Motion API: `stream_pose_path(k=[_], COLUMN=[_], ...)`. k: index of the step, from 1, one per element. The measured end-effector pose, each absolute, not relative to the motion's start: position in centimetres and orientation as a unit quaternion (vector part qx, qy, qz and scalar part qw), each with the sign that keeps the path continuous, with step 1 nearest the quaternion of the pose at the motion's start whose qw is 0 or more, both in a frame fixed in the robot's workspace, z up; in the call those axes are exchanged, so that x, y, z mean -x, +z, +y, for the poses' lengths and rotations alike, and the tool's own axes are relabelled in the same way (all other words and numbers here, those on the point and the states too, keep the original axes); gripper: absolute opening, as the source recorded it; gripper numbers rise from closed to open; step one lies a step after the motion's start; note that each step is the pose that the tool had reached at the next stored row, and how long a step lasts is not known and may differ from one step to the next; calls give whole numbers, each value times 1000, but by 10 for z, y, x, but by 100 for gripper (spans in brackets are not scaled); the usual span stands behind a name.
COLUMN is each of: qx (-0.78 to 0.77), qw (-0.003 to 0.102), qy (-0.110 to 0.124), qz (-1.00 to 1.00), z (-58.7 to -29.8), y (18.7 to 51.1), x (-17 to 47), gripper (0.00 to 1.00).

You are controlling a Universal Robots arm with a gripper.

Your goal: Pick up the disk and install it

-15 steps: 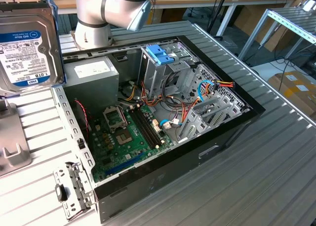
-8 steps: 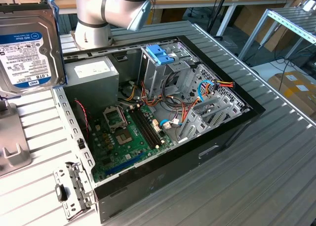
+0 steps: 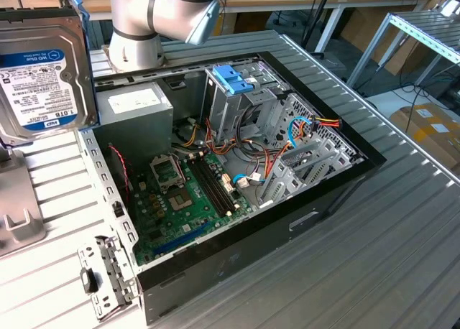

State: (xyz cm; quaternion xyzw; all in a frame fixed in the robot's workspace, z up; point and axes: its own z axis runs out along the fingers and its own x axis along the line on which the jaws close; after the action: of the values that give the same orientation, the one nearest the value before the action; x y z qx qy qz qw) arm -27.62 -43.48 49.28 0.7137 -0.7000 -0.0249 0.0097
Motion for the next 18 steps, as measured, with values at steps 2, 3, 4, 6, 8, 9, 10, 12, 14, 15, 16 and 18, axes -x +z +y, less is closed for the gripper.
stream_pose_path(k=[2, 3, 4, 6, 8, 9, 10, 12, 14, 15, 16, 18], qx=[-714, -714, -714, -714, -714, -714, -714, -714, -714, -714, -714, -714], qw=[10, 10, 10, 10, 10, 10, 10, 10, 10, 10, 10, 10], qy=[-25, -25, -25, -25, -25, -25, -25, -25, -25, -25, -25, -25], qz=[-700, -700, -700, -700, -700, -700, -700, -700, -700, -700, -700, -700], z=[-435, -436, -436, -437, -438, -438, -438, -438, -439, -439, -439, -439], y=[493, 493, 493, 493, 492, 492, 492, 492, 492, 492, 492, 492], x=[276, 276, 275, 275, 274, 273, 273, 271, 270, 270, 268, 267], gripper=[37, 37, 37, 37, 37, 37, 37, 37, 37, 37, 37, 37])
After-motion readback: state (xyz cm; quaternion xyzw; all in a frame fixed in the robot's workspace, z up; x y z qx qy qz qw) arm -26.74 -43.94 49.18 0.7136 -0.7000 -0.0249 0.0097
